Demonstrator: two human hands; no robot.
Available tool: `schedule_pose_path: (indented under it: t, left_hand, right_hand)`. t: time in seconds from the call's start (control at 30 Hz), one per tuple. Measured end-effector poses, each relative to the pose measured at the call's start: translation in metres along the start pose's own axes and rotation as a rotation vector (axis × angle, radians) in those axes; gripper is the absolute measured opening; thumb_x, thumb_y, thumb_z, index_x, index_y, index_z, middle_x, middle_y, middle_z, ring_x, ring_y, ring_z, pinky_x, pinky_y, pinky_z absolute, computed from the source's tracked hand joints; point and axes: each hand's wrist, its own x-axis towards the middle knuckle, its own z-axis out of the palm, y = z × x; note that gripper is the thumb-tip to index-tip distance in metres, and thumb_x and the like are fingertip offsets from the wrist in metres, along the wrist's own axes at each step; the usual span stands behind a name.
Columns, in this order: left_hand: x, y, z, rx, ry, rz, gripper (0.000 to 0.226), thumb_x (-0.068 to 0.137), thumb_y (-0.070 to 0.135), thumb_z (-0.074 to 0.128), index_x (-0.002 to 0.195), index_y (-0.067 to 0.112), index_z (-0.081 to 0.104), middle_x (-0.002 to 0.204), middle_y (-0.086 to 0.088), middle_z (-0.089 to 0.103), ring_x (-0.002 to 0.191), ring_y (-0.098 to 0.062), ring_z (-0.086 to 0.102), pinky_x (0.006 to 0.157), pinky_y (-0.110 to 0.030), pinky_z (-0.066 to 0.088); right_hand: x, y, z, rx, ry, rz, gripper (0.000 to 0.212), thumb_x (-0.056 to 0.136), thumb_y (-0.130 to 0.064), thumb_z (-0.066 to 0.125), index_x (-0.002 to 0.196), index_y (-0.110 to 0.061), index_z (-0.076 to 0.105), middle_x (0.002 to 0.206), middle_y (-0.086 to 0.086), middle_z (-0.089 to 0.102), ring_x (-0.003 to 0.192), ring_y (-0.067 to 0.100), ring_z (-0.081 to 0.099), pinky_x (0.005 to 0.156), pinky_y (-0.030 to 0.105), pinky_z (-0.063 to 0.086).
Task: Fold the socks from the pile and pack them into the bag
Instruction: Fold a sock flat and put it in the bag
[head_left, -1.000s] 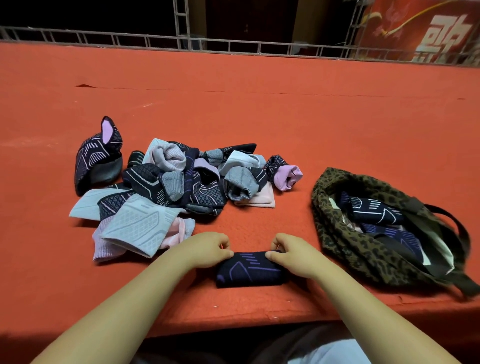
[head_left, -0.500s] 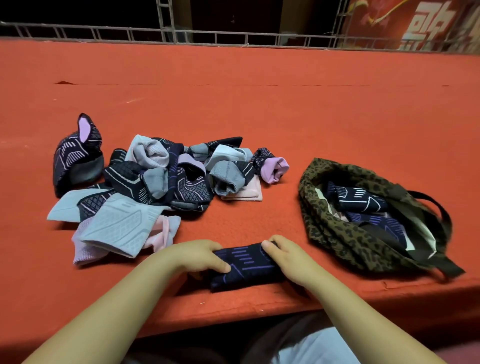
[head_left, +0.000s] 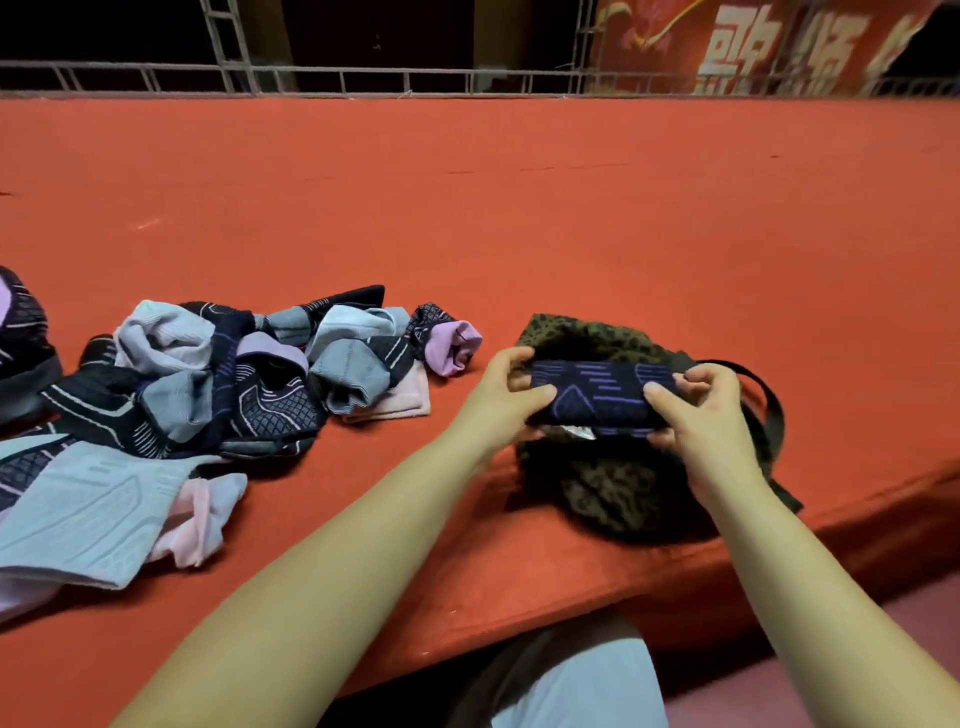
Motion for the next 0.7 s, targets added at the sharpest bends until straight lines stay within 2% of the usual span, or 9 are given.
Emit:
schedule_pose_path:
  t: [0.1, 0.2, 0.3, 0.37, 0.43, 0.53, 0.6, 0.63, 0.7]
  left_hand:
    - [0.029, 0.003, 0.032, 0.151, -0.008, 0.100, 0.049, 0.089, 0.013, 0.058, 0.132, 0.029, 0.042, 0.113, -0.001, 0.056, 0.087, -0.014, 0.060, 0.071, -0.036, 0.055]
    - [0.046, -0.008, 0.053, 0.408, -0.069, 0.082, 0.045, 0.088, 0.020, 0.058, 0.131, 0.028, 0.049, 0.123, -0.008, 0.057, 0.094, -0.025, 0.063, 0.082, -0.042, 0.055]
    - [0.051, -0.029, 0.058, 0.704, -0.162, 0.007, 0.042, 0.089, 0.031, 0.058, 0.130, 0.022, 0.053, 0.127, -0.010, 0.057, 0.105, -0.026, 0.061, 0.091, -0.034, 0.051]
    - [0.051, -0.035, 0.057, 0.827, -0.192, 0.033, 0.044, 0.090, 0.036, 0.056, 0.131, 0.022, 0.053, 0.129, -0.007, 0.057, 0.112, -0.022, 0.056, 0.093, -0.024, 0.042]
    - [0.053, -0.034, 0.055, 0.899, -0.216, 0.062, 0.048, 0.089, 0.041, 0.057, 0.133, 0.023, 0.052, 0.129, -0.006, 0.057, 0.116, -0.020, 0.053, 0.089, -0.023, 0.037]
    - [0.058, -0.032, 0.054, 0.999, -0.303, 0.042, 0.051, 0.089, 0.044, 0.055, 0.134, 0.020, 0.051, 0.135, -0.002, 0.054, 0.122, -0.018, 0.050, 0.098, -0.026, 0.036]
    - [0.063, -0.035, 0.054, 1.049, -0.325, 0.024, 0.045, 0.090, 0.042, 0.053, 0.129, 0.020, 0.056, 0.132, -0.002, 0.056, 0.120, -0.019, 0.051, 0.098, -0.027, 0.038]
    - [0.066, -0.037, 0.054, 1.059, -0.296, 0.028, 0.041, 0.090, 0.042, 0.054, 0.126, 0.021, 0.058, 0.128, -0.003, 0.059, 0.117, -0.021, 0.053, 0.094, -0.028, 0.039]
    - [0.071, -0.041, 0.056, 1.038, -0.190, 0.053, 0.040, 0.089, 0.040, 0.057, 0.125, 0.023, 0.058, 0.123, -0.005, 0.061, 0.115, -0.023, 0.054, 0.090, -0.028, 0.040]
  right_hand:
    - [0.027, -0.004, -0.025, -0.072, 0.082, -0.026, 0.029, 0.089, -0.012, 0.062, 0.085, -0.027, 0.038, 0.104, 0.006, 0.050, 0.079, 0.016, 0.055, 0.043, 0.017, 0.047]
    - [0.045, 0.008, -0.043, -0.279, 0.062, 0.018, 0.024, 0.089, -0.015, 0.063, 0.078, -0.023, 0.044, 0.095, 0.010, 0.050, 0.067, 0.013, 0.050, 0.039, 0.017, 0.044]
    - [0.052, 0.035, -0.059, -0.552, -0.126, 0.100, 0.012, 0.087, -0.024, 0.065, 0.081, -0.022, 0.054, 0.090, 0.007, 0.061, 0.063, 0.015, 0.054, 0.048, 0.025, 0.043]
    - [0.052, 0.047, -0.069, -0.694, -0.209, 0.079, 0.010, 0.085, -0.028, 0.067, 0.084, -0.021, 0.061, 0.085, 0.004, 0.065, 0.065, 0.018, 0.058, 0.058, 0.028, 0.045]
    - [0.054, 0.052, -0.074, -0.835, -0.223, -0.016, 0.011, 0.084, -0.033, 0.067, 0.084, -0.022, 0.066, 0.079, 0.005, 0.063, 0.068, 0.018, 0.057, 0.065, 0.027, 0.039]
    - [0.061, 0.057, -0.077, -0.924, -0.268, -0.086, 0.021, 0.085, -0.044, 0.059, 0.080, -0.026, 0.070, 0.078, 0.010, 0.059, 0.067, 0.018, 0.053, 0.067, 0.026, 0.035]
    - [0.064, 0.063, -0.076, -0.955, -0.302, -0.065, 0.026, 0.087, -0.046, 0.053, 0.085, -0.029, 0.072, 0.093, 0.008, 0.060, 0.079, 0.018, 0.056, 0.074, 0.029, 0.042]
    - [0.063, 0.064, -0.074, -0.964, -0.312, -0.051, 0.027, 0.089, -0.044, 0.052, 0.094, -0.029, 0.073, 0.103, 0.006, 0.059, 0.091, 0.019, 0.058, 0.084, 0.033, 0.044]
    - [0.060, 0.064, -0.069, -0.958, -0.308, -0.035, 0.029, 0.093, -0.038, 0.051, 0.113, -0.027, 0.069, 0.115, 0.008, 0.056, 0.112, 0.021, 0.053, 0.101, 0.036, 0.039]
